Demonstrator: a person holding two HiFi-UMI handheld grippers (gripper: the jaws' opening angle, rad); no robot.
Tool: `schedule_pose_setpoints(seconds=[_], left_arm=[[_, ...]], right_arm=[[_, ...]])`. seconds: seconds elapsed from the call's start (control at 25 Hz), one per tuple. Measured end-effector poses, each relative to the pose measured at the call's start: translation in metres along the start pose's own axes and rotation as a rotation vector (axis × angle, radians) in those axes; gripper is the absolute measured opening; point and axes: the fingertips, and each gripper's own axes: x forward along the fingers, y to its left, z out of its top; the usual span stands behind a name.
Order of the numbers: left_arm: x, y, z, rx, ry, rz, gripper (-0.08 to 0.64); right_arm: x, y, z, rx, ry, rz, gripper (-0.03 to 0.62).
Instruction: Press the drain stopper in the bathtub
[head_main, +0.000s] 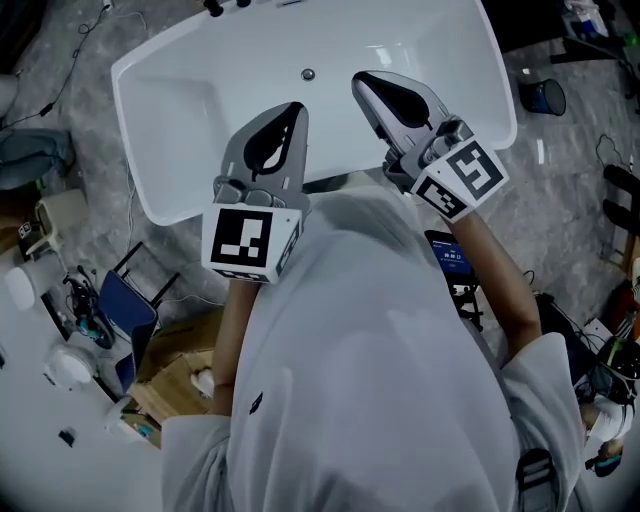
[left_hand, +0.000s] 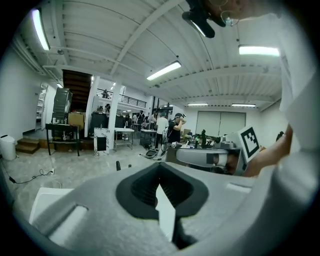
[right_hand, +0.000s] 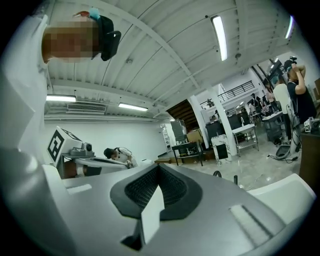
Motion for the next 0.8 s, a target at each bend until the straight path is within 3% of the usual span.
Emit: schedule_pose_setpoints(seconds=[0.24, 0.36, 0.8], left_arm=[[-0.025, -0.022, 0.009, -0.033, -0.031, 0.006, 0.002], [-0.03, -0.026, 0.004, -0.042, -0.028, 0.05, 0.002], [-0.022, -0.028, -0.001, -0.044, -0.04, 0.124, 0.002]], right_arm=[[-0.029, 0.049, 0.013, -0.018, -0.055, 0.009, 0.003], [-0.034, 0.055, 0.007, -0.049, -0.026, -0.043, 0.0], [-0.026, 0.073, -0.001, -0.041, 0.024, -0.003, -0.001]])
